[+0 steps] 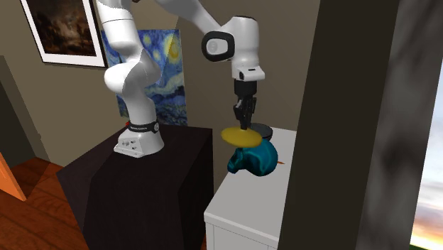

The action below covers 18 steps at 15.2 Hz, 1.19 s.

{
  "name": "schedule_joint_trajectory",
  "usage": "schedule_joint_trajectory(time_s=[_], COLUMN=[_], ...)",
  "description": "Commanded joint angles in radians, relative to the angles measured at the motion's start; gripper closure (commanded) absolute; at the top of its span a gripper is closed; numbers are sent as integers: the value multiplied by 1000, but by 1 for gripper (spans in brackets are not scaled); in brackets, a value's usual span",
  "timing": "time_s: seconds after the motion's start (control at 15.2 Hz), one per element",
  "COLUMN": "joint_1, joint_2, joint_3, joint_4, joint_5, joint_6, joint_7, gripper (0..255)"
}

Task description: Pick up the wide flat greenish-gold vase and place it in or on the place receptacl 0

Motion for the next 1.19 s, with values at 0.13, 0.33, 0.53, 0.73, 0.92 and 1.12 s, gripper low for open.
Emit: schedule_joint_trajectory(time_s=[0.13,0.33,0.53,0.73,0.92,1.12], joint_1=[48,83,117,148,179,209], joint_2=[-2,11,33,65,105,153], joint_3=[69,119,167,213,256,294], joint_4=[11,40,80,130,190,259], joint_5=[8,12,13,8,-4,-22], joint_6=[-17,-35,-55,-77,-101,-128], joint_7=[113,194,275,355,436,516], gripper=[255,255,255,255,255,255])
